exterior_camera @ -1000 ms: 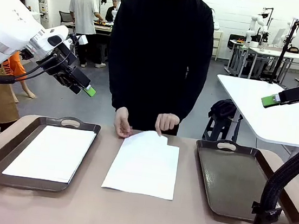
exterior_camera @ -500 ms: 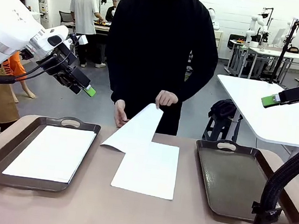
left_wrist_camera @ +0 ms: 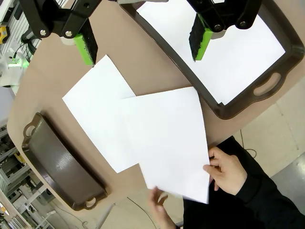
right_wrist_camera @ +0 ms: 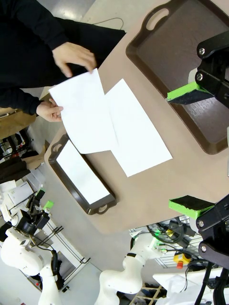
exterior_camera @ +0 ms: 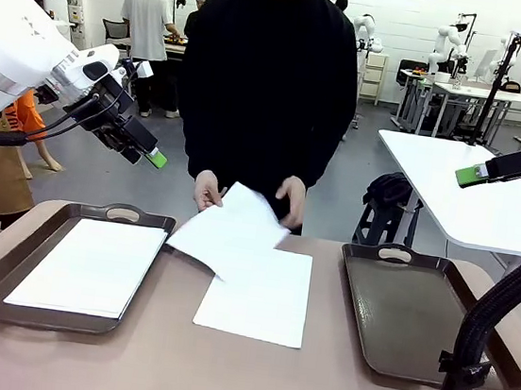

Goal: Sort the A4 documents.
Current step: Receive the A4 Paper.

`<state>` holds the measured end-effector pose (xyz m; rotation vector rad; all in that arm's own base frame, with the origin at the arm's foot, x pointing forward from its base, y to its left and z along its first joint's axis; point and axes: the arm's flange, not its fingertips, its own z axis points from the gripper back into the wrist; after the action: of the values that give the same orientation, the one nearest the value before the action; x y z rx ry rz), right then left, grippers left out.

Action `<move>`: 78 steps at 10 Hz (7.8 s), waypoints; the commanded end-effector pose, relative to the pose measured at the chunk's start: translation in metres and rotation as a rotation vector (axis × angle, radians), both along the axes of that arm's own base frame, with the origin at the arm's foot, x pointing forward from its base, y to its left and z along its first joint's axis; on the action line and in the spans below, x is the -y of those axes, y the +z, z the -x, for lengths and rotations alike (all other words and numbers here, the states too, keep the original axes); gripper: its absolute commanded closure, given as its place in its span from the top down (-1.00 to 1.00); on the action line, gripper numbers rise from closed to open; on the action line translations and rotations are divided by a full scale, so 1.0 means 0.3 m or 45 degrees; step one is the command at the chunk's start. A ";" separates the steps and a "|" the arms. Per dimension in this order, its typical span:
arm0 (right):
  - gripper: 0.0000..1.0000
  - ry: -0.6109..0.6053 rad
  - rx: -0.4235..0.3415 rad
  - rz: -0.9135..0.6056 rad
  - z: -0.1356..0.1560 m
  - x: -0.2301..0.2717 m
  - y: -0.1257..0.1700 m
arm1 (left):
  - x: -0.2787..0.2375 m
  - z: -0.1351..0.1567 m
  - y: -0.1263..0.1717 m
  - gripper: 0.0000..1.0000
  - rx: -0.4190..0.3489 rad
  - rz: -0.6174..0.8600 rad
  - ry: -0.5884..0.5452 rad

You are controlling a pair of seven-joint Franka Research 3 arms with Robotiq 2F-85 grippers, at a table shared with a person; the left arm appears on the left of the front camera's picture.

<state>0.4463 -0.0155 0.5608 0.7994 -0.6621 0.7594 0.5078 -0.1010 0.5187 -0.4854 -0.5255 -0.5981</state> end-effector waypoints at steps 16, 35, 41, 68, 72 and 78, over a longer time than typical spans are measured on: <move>1.00 0.005 0.003 -0.010 0.002 -0.003 0.001 | -0.002 -0.002 0.002 1.00 0.010 -0.001 0.008; 1.00 0.005 0.003 -0.010 0.002 -0.003 0.001 | -0.002 -0.002 0.002 1.00 0.010 -0.001 0.008; 1.00 0.005 0.003 -0.010 0.002 -0.003 0.001 | -0.002 -0.002 0.002 1.00 0.010 -0.001 0.008; 1.00 0.000 0.000 0.000 0.000 0.000 0.000 | -0.002 -0.002 0.002 1.00 0.010 -0.001 0.008; 1.00 -0.131 -0.197 -0.093 0.014 -0.064 -0.102 | -0.002 -0.002 0.002 1.00 0.010 -0.001 0.008; 1.00 -0.472 -0.676 -0.238 0.012 -0.210 -0.438 | -0.002 -0.002 0.002 1.00 0.010 -0.001 0.008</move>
<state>0.4348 0.0347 0.4339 0.9228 -0.3689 0.2217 0.5079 -0.1009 0.5188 -0.4852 -0.5258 -0.5980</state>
